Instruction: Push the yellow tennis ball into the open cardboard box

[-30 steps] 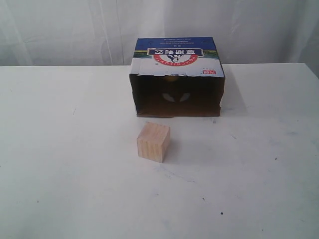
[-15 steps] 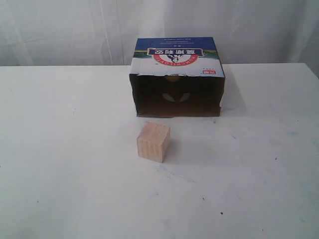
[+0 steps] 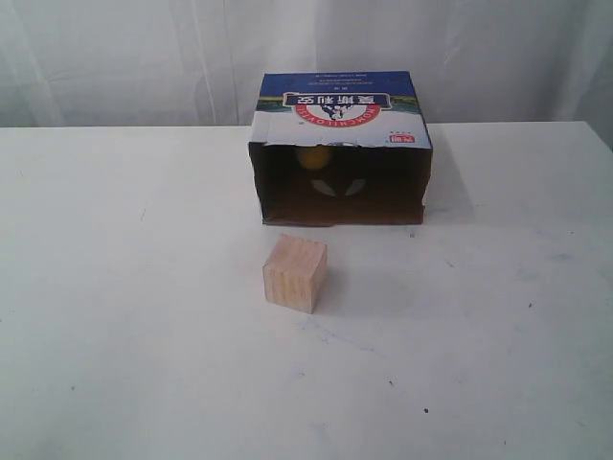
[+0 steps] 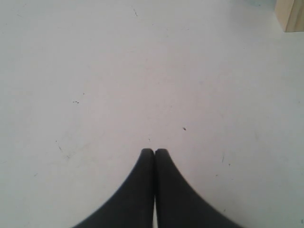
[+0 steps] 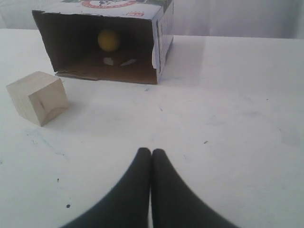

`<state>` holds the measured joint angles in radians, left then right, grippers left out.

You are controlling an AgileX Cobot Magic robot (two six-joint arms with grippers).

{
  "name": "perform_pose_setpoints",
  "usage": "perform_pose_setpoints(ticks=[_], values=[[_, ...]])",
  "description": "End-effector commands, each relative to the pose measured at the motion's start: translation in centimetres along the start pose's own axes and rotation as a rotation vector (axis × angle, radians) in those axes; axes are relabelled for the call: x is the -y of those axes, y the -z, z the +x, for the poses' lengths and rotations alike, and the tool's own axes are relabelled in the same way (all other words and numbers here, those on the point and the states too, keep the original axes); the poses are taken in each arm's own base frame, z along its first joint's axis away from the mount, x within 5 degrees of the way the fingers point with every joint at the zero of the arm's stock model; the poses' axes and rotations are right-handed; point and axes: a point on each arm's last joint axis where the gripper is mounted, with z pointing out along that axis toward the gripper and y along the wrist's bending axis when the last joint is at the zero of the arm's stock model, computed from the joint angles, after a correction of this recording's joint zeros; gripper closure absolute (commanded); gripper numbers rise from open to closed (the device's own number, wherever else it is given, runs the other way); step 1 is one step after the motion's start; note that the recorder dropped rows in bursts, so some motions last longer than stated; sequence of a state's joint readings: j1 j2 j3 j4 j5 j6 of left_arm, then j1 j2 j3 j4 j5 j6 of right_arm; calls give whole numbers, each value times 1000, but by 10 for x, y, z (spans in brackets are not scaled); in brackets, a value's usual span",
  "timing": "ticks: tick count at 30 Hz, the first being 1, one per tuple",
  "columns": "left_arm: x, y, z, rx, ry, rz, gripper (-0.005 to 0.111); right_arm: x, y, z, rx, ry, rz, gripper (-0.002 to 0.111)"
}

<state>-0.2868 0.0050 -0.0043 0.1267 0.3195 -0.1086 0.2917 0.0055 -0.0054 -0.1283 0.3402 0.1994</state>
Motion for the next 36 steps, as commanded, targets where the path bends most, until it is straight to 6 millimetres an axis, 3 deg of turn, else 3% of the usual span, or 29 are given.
perform_pose_setpoints(ticks=[1, 36], values=[[0, 0, 3, -15, -6, 4, 107, 0, 0, -3, 51, 67, -3, 108], [0, 0, 3, -15, -6, 4, 107, 0, 0, -3, 49, 67, -3, 108]])
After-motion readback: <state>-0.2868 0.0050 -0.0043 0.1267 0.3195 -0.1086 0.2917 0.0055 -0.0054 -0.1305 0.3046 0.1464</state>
